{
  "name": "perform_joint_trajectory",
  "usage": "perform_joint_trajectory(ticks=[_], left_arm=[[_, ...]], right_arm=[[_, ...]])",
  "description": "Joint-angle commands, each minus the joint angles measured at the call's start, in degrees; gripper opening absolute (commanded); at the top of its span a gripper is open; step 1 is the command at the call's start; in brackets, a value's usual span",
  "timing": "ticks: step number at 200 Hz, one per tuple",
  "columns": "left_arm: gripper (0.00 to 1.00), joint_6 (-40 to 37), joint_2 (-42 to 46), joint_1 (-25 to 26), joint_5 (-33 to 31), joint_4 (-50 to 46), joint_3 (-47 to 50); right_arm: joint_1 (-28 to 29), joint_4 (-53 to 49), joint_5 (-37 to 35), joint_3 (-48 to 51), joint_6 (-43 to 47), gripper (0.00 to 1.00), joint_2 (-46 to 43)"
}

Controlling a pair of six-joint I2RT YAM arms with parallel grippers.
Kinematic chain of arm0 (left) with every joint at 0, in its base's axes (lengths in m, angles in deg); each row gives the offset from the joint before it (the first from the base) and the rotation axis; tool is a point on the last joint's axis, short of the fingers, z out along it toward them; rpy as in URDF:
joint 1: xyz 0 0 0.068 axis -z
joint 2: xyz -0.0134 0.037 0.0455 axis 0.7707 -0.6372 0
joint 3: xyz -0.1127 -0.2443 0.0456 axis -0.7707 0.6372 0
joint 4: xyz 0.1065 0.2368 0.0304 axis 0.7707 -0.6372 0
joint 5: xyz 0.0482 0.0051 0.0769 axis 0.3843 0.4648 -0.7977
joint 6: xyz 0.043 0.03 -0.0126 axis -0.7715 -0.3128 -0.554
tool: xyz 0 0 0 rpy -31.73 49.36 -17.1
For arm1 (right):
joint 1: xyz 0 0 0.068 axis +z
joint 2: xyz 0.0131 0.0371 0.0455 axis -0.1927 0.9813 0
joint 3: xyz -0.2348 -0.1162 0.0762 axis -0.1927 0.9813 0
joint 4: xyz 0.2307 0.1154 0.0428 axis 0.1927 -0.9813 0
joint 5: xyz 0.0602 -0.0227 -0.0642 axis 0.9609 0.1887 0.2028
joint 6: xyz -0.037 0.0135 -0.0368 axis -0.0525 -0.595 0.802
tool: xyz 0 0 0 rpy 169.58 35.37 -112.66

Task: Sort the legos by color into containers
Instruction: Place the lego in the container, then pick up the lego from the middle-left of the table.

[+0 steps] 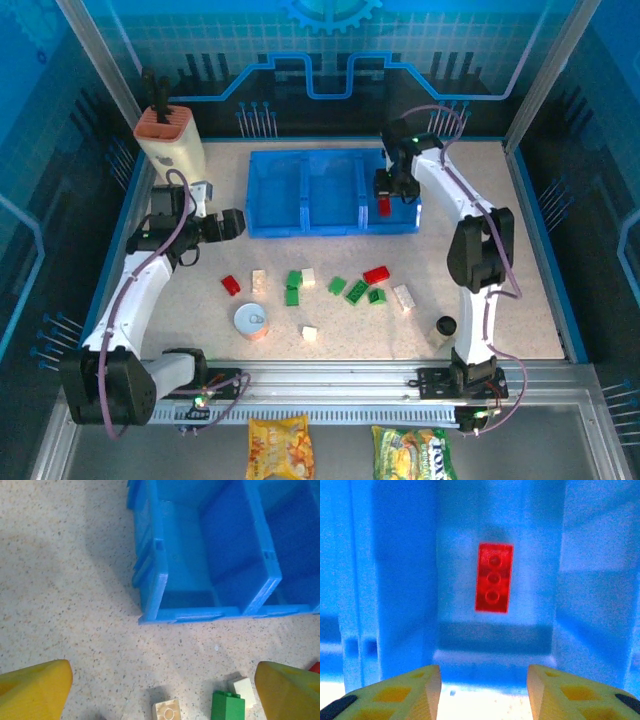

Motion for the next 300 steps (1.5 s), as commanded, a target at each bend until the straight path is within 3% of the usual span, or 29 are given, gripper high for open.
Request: perform_joint_trajectory(ticks=[1,47,124,206,300], left_arm=[[0.93,1.8,-1.9,0.6,-2.1,-5.6,-3.1],[0.92,3.7,-4.2,4.8,-3.4,-12.1,-6.0],[0.76,11.0,-10.1,17.1,-13.1,-16.7,-5.1],[0.64,13.7,-18.4,22.0,-15.4,-14.9,-1.9],[0.56,14.9,-27.3,23.2,-15.6,-11.9,-0.4]], right_arm=[[1.1,2.2,0.8,7.2,-1.6,0.50,-6.3],[2.6,5.6,1.1,21.8,-2.6,0.50,-16.2],[2.9,7.7,0.3,34.3,-2.8,0.50,-26.2],[2.8,8.6,-0.3,40.0,-2.9,0.50,-29.8],[2.6,6.6,-2.4,40.3,-3.0,0.51,-31.3]])
